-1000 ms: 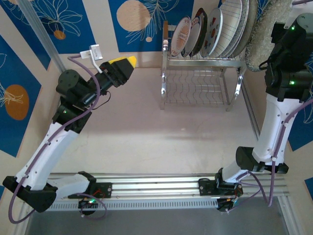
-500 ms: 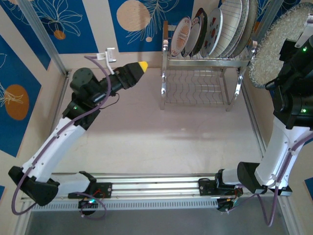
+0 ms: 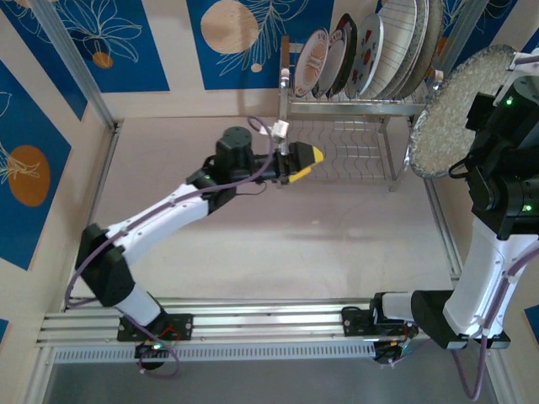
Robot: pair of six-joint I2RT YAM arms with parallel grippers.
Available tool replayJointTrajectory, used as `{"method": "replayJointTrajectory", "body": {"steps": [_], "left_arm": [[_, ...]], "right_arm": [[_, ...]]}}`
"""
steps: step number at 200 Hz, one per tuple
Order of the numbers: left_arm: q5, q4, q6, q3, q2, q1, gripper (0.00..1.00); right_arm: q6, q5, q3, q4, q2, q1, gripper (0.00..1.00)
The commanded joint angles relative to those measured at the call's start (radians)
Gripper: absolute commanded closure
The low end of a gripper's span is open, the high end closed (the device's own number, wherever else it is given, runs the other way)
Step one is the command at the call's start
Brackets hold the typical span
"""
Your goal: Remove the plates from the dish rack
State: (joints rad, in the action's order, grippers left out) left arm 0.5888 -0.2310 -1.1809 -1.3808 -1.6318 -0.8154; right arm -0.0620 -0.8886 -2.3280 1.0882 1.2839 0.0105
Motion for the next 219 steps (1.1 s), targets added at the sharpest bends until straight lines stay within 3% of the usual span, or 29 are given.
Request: {"method": "replayJointTrajectory", "body": {"steps": [1, 67, 137, 188, 219], "left_arm": [[0.052, -0.19, -0.134, -0.007, -0.077, -0.055, 0.09], [0.027, -0.542, -0.397, -0.084, -0.341, -0.123, 0.11], [0.015, -0.647, -0.486, -0.179, -0.461, -0.162, 0.17], [0.03, -0.639, -0.498, -0.167, -0.467, -0.163, 0.19], [0.026, -0.685, -0.526, -0.164, -0.47, -0.155, 0.29]], "right_arm": [[0.099, -0.057, -0.026, -0.177, -0.068, 0.028, 1.0], [0.272, -0.069, 0.01, 0.014, -0.116, 0.109, 1.0], [0.463, 0.036, 0.07, 0.17, -0.139, 0.142, 1.0], [0.537, 0.116, 0.148, 0.151, -0.153, 0.142, 1.0], [0.556, 0.172, 0.181, 0.129, -0.159, 0.141, 1.0]]}}
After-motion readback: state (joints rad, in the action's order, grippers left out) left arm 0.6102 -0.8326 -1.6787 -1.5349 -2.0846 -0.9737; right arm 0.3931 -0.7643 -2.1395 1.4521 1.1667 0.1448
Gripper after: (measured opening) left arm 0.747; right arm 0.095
